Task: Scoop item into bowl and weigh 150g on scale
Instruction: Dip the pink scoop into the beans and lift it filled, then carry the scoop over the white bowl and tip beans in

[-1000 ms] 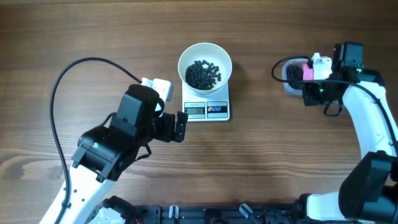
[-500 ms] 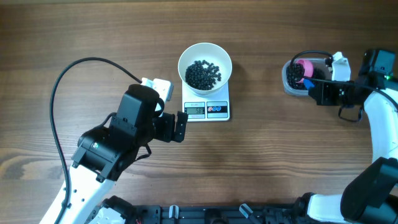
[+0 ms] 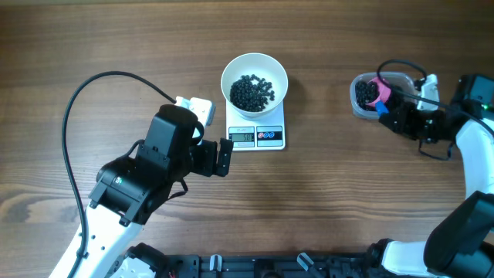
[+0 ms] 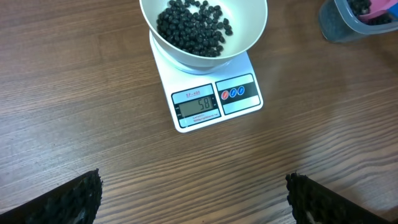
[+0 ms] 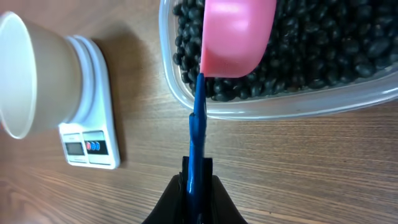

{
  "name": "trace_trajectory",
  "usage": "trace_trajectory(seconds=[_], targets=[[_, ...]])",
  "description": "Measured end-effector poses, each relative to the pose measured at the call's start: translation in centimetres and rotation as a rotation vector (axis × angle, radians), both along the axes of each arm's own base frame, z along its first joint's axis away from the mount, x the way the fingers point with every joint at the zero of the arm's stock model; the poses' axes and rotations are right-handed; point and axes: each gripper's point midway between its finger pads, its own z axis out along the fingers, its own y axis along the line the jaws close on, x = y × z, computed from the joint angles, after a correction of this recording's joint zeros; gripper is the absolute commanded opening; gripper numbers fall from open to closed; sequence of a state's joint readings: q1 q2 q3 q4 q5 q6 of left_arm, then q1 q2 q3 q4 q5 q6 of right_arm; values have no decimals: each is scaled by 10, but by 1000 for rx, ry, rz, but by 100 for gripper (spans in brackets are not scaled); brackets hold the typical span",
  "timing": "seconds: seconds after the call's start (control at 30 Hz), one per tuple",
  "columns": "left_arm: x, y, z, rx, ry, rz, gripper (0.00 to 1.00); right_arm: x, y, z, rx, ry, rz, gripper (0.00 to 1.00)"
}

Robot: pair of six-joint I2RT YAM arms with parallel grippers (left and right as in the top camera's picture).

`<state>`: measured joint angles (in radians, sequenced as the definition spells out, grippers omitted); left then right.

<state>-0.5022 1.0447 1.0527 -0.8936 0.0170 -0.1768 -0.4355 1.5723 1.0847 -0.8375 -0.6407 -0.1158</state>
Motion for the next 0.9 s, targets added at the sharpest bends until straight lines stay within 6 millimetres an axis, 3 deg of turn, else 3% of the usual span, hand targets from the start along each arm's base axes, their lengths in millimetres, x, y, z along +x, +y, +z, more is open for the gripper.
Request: trace_trajectory(seconds=[0.23, 0.53, 0.73, 0.9], targets=[[0, 0, 0, 0, 0, 0, 100, 3, -4, 11, 112, -36, -53, 4], [0, 0, 0, 0, 0, 0, 100, -10, -38, 42, 361, -121, -211, 4], [0, 0, 0, 0, 0, 0, 100, -4, -15, 79, 567, -234, -141, 4], [0, 0, 0, 0, 0, 0, 100, 4, 41, 102, 689, -269, 49, 4]])
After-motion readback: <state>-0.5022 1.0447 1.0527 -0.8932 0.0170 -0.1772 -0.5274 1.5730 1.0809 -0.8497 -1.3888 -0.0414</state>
